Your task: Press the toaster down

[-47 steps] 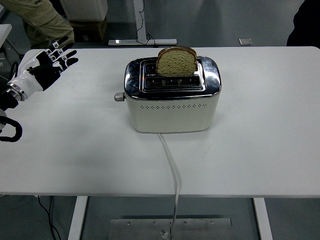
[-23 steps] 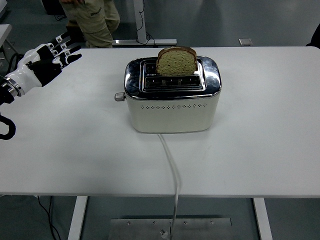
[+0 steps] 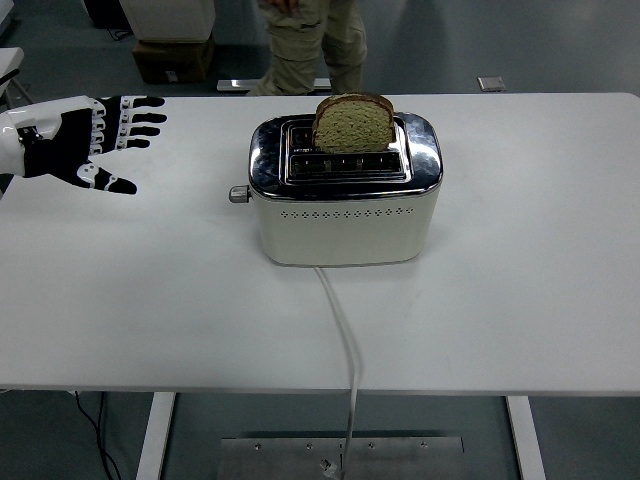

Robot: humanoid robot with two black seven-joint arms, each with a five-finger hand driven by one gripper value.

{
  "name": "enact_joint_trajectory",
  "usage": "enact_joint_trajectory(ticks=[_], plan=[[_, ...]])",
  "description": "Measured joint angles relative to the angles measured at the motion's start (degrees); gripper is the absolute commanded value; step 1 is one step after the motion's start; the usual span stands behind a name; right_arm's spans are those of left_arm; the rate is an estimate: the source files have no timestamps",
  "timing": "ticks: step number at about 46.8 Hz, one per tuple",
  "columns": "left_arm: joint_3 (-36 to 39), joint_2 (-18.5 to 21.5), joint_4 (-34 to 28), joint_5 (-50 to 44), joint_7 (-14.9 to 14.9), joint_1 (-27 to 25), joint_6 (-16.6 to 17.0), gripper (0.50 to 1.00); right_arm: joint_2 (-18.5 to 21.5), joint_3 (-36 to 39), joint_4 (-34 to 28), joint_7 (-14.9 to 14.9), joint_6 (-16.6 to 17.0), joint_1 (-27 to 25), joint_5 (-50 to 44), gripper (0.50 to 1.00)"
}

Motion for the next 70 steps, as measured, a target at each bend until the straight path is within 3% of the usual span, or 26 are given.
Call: enact_joint_trajectory(ticks=[14,27,37,70], plan=[[0.03,2.51,-1.09,14.6,2.14,-4.76,-0.17,1.0,0.0,-0.09,-0.01,0.08,0.0,0.13,-0.08,1.0],[0.61,-2.82,-0.85,25.27,3.22,-4.73,-0.16,1.0,0.0,-0.09,0.0,0.09,0.0,0.13,-0.17,1.0],[1.23,-7.16,-0.45,26.76,4.82,-4.7,-0.16,1.0,0.0,-0.09,0.0,0.12,-0.01,0.2,-0.24,1.0],[4.64,-12.36,-0.38,28.26,5.11,-5.36,-0.16,1.0,0.0,-0.09,0.0,0.14,-0.02,0.84,-0.26,1.0]])
